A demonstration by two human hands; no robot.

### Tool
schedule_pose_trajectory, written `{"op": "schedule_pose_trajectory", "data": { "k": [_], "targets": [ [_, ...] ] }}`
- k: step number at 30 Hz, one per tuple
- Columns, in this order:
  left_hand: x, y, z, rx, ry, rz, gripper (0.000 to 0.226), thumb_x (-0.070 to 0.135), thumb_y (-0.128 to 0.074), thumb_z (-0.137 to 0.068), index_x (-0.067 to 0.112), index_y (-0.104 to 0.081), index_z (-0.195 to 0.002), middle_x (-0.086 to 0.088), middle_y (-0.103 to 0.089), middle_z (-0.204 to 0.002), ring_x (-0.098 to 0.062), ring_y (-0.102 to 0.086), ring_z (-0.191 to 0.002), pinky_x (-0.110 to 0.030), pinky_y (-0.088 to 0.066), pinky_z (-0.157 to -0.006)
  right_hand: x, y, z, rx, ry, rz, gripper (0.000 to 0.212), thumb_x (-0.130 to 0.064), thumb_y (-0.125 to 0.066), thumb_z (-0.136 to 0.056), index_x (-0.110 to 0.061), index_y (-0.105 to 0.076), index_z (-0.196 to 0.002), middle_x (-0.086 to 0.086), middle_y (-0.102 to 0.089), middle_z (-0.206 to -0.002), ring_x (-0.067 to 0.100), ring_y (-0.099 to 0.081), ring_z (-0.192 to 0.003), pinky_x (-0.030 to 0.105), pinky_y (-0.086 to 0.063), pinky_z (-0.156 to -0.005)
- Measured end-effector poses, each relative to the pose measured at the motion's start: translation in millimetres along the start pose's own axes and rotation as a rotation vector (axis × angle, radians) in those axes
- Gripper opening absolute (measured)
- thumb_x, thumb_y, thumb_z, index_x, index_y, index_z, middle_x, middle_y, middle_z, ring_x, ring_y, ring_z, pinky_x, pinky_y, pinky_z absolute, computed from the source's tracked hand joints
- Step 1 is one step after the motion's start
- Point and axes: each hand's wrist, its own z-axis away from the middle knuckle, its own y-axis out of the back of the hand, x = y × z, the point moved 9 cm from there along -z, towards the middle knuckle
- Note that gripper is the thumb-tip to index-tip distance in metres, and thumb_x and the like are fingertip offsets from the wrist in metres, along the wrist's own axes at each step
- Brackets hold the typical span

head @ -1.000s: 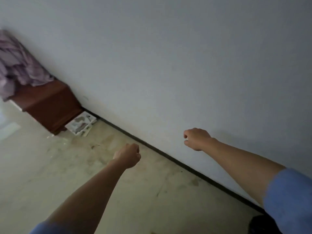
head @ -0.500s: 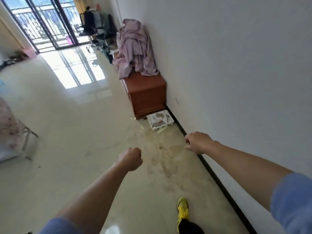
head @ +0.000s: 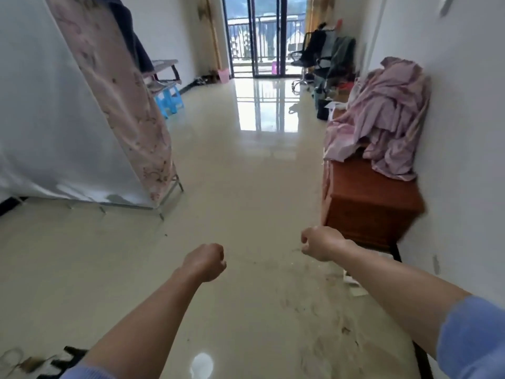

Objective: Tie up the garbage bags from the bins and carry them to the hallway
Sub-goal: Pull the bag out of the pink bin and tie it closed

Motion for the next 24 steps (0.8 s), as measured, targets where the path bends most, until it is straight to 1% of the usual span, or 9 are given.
{"op": "schedule_pose_trajectory", "data": {
  "k": [3,7,13,16,20,24],
  "targets": [
    [-28.6,2.8,-23.8,-0.036,0.04,-0.009,0.026,0.033,-0.053,-0.091,0.02,-0.063,-0.111,-0.006,-0.063,-0.122,-0.025,-0.06,-0.11,-0.029,-0.046,-0.085,-24.8,10.5,-30.3,-0.028,0.044,0.024,0.035,-0.038,-0.054,-0.095,-0.023,-0.057,-0.126,0.003,-0.059,-0.128,0.025,-0.058,-0.112,0.031,-0.044,-0.083],
    [-105.1,23.1,-107.2,-0.044,0.144,0.035,0.026,0.032,-0.052,-0.091,0.02,-0.062,-0.111,-0.006,-0.061,-0.122,-0.024,-0.058,-0.111,-0.03,-0.045,-0.087,-102.7,28.9,-147.1,-0.049,0.177,0.084,0.037,-0.037,-0.053,-0.095,-0.022,-0.056,-0.13,0.004,-0.056,-0.131,0.025,-0.057,-0.116,0.034,-0.046,-0.091],
    [-209.4,89.9,-226.2,-0.028,0.237,0.06,0.029,0.031,-0.051,-0.092,0.019,-0.061,-0.116,-0.006,-0.06,-0.125,-0.025,-0.056,-0.115,-0.032,-0.046,-0.089,-215.9,87.1,-300.3,-0.066,0.271,0.117,0.037,-0.037,-0.054,-0.095,-0.023,-0.055,-0.129,0.004,-0.054,-0.131,0.025,-0.055,-0.118,0.035,-0.046,-0.092],
    [-261.5,119.2,-262.4,-0.035,0.299,0.07,0.027,0.03,-0.052,-0.09,0.019,-0.063,-0.112,-0.006,-0.063,-0.121,-0.025,-0.059,-0.11,-0.032,-0.047,-0.086,-279.2,106.1,-351.9,-0.104,0.344,0.15,0.037,-0.039,-0.055,-0.094,-0.024,-0.056,-0.128,0.004,-0.054,-0.131,0.025,-0.056,-0.117,0.036,-0.048,-0.094],
    [-342.7,153.5,-312.7,0.002,0.403,0.131,0.024,0.027,-0.052,-0.09,0.018,-0.065,-0.108,-0.006,-0.066,-0.113,-0.025,-0.062,-0.104,-0.031,-0.047,-0.081,-374.6,133.2,-434.3,-0.092,0.483,0.228,0.038,-0.038,-0.053,-0.096,-0.022,-0.055,-0.131,0.005,-0.055,-0.132,0.025,-0.056,-0.117,0.034,-0.048,-0.092],
    [-438.0,167.6,-360.6,0.009,0.557,0.203,0.019,0.025,-0.054,-0.087,0.019,-0.065,-0.102,-0.005,-0.067,-0.11,-0.025,-0.063,-0.1,-0.03,-0.047,-0.079,-479.4,141.9,-524.0,-0.087,0.623,0.305,0.039,-0.039,-0.052,-0.096,-0.021,-0.055,-0.13,0.007,-0.056,-0.13,0.026,-0.057,-0.116,0.036,-0.047,-0.09]
  ]
}}
